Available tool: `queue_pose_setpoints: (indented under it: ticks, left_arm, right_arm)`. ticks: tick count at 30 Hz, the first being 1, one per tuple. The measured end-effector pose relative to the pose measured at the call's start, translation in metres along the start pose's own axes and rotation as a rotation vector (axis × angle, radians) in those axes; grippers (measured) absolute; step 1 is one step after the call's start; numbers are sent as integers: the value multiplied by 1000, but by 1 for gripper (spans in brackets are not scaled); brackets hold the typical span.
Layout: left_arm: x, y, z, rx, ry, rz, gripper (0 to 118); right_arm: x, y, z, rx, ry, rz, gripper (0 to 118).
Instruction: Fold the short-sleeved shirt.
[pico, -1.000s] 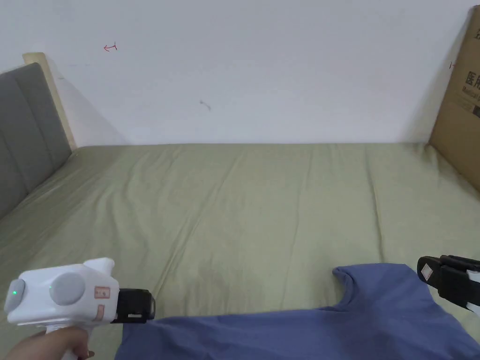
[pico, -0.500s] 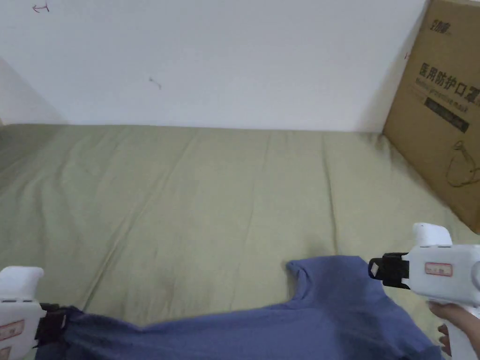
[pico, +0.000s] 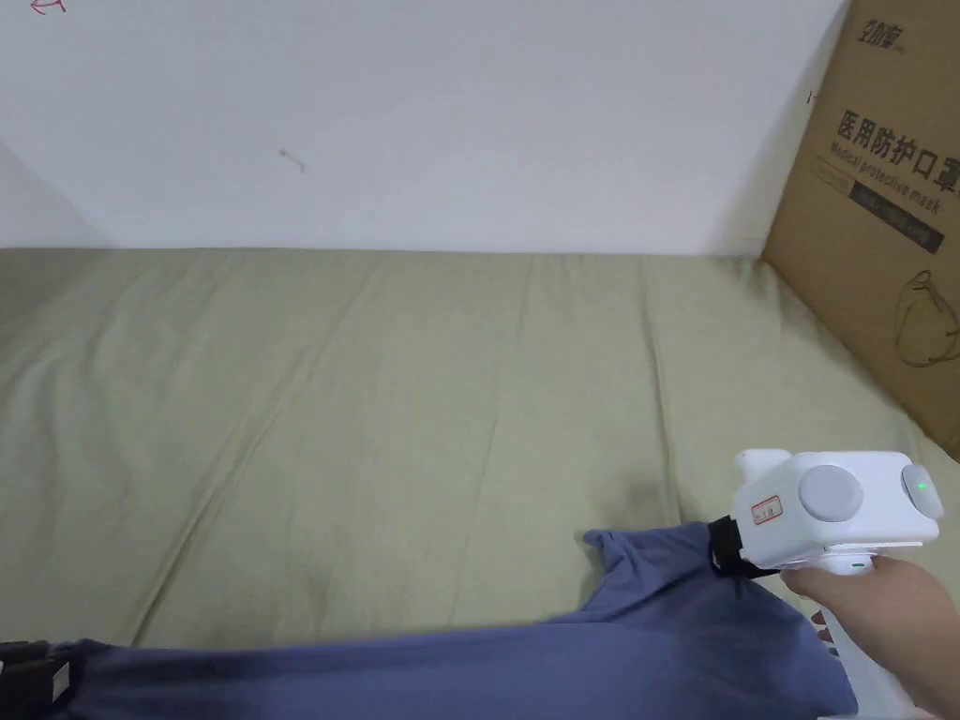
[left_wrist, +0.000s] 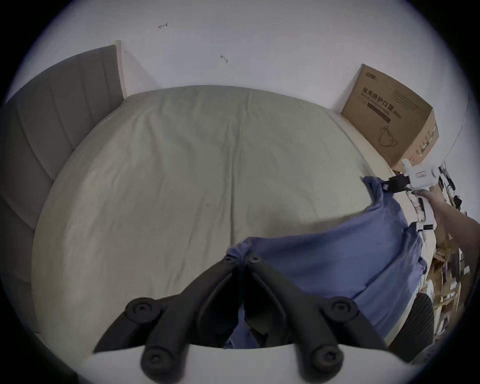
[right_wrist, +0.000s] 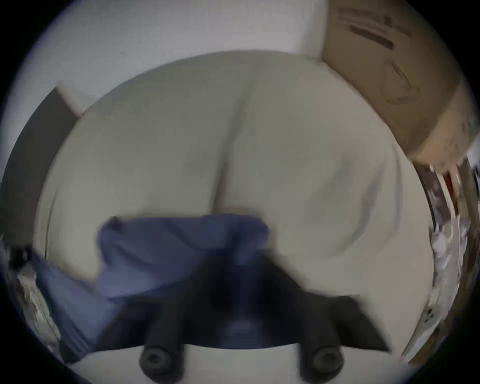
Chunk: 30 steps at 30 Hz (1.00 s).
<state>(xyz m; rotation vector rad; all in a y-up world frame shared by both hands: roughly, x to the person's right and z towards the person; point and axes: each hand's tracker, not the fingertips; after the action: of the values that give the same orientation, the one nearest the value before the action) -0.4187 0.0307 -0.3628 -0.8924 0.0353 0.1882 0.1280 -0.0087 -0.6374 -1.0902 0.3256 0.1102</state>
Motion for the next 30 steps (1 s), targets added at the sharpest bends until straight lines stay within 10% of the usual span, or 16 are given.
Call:
queue_pose_setpoints:
  ticks: [8, 14, 30]
  left_arm:
    - [-1, 7, 1, 96, -41, 65, 1]
    - [16, 37, 7, 201, -71, -33, 1]
    - [3, -26, 40, 63, -236, -165, 1]
  right_arm:
    - [26, -27, 118, 352, 3, -219, 0]
    - [26, -32, 177, 471, -61, -201, 0]
    - [27, -216, 191, 169, -14, -207, 0]
